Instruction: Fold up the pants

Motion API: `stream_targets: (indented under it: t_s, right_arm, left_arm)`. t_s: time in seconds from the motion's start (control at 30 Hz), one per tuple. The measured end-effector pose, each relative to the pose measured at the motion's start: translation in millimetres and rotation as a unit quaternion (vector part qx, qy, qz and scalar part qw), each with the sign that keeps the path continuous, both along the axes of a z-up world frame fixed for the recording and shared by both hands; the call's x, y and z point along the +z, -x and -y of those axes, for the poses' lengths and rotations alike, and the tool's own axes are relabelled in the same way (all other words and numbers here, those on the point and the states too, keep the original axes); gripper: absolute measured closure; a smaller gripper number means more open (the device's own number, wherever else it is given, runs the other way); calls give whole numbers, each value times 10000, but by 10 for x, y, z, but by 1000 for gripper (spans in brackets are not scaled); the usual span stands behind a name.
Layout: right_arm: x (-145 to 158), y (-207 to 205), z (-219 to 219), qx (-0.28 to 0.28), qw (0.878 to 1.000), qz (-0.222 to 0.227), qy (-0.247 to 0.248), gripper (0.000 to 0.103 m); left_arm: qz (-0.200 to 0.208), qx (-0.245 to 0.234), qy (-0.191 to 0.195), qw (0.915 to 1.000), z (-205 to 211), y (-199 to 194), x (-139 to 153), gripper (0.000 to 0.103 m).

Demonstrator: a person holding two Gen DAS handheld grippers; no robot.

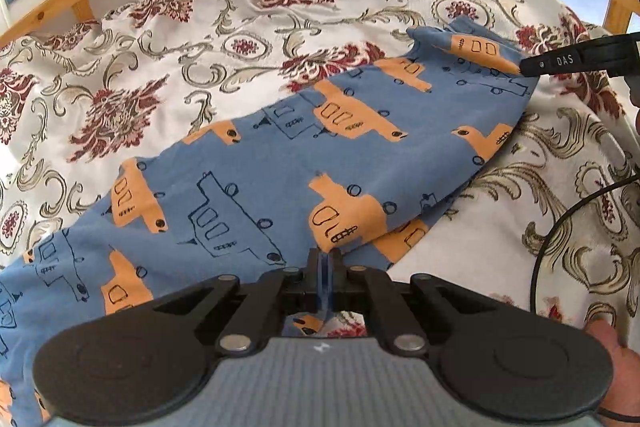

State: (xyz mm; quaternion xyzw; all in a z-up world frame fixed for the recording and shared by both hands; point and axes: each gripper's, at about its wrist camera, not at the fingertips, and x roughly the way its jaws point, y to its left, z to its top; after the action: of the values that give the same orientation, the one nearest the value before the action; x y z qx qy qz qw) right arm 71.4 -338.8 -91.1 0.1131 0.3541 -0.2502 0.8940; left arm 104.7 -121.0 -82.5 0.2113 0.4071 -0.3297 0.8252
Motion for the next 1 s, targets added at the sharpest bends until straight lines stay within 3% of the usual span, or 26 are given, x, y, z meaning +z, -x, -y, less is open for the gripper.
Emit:
stream_targets:
  t_s: [0.43, 0.9, 0.93, 1.0]
  right_arm:
    - [41, 78, 72, -141, 9995, 202, -173, 103]
    - [-39, 13, 109, -173, 9996, 32, -237, 103]
    - [-53, 4, 111, -159, 9995, -4, -255, 100]
    - [-59, -2, 123, -121, 9993, -21, -342, 85]
  left_arm:
    - [-243, -171, 78, 9995, -69, -32, 8, 100]
    - [-414, -418, 43, 9983, -103, -43, 46, 100]
    - [-418, -451, 31, 9981, -101, -42, 42, 100]
    - [-486, -483, -49, 9976, -77, -56, 4, 97]
